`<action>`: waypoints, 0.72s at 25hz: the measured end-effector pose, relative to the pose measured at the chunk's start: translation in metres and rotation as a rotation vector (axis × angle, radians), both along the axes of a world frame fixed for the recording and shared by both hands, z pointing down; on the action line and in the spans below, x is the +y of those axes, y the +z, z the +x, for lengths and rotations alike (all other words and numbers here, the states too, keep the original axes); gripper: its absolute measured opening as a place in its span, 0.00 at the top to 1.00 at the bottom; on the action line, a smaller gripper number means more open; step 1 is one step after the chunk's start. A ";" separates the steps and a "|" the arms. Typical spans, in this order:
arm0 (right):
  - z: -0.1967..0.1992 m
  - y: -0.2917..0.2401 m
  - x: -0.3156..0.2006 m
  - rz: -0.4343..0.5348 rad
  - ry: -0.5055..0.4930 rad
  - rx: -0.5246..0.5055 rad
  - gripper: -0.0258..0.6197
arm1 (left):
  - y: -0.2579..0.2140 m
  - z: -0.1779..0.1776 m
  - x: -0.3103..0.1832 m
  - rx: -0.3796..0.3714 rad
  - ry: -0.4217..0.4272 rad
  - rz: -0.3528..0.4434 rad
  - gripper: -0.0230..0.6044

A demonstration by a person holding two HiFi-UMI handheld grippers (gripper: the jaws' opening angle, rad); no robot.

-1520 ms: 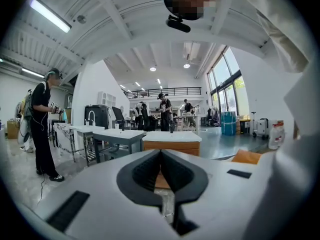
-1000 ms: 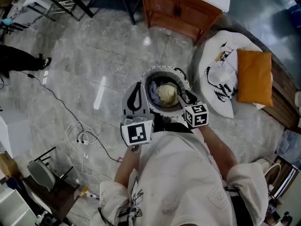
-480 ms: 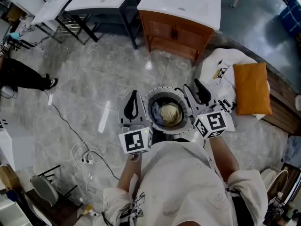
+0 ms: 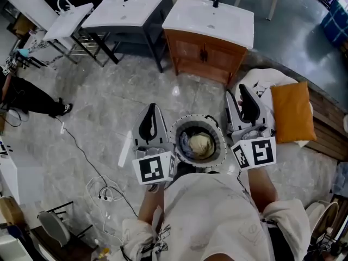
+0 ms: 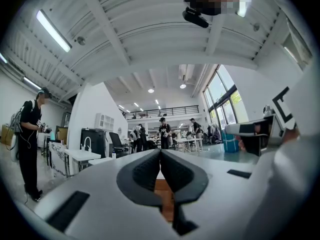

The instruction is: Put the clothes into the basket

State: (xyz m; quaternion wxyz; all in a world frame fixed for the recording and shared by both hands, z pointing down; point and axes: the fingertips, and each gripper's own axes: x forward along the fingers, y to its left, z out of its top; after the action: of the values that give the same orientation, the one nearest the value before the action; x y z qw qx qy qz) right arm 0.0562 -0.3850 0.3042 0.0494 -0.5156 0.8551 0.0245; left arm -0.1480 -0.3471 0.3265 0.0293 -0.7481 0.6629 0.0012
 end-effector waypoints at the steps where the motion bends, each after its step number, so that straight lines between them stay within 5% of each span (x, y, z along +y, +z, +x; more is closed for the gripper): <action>1: 0.000 -0.003 0.000 0.006 0.005 0.003 0.75 | -0.004 0.000 -0.001 -0.003 0.002 0.006 0.96; 11: 0.005 -0.007 -0.010 0.004 0.045 0.008 0.97 | -0.015 0.000 -0.013 0.001 0.009 0.025 0.96; 18: 0.005 -0.002 -0.011 0.009 0.041 0.024 0.98 | -0.012 0.007 -0.015 0.008 0.021 0.024 0.96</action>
State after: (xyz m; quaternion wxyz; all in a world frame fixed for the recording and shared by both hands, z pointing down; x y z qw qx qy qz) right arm 0.0617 -0.3964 0.3022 0.0411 -0.5324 0.8448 0.0356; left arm -0.1413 -0.3621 0.3146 0.0353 -0.7547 0.6550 0.0125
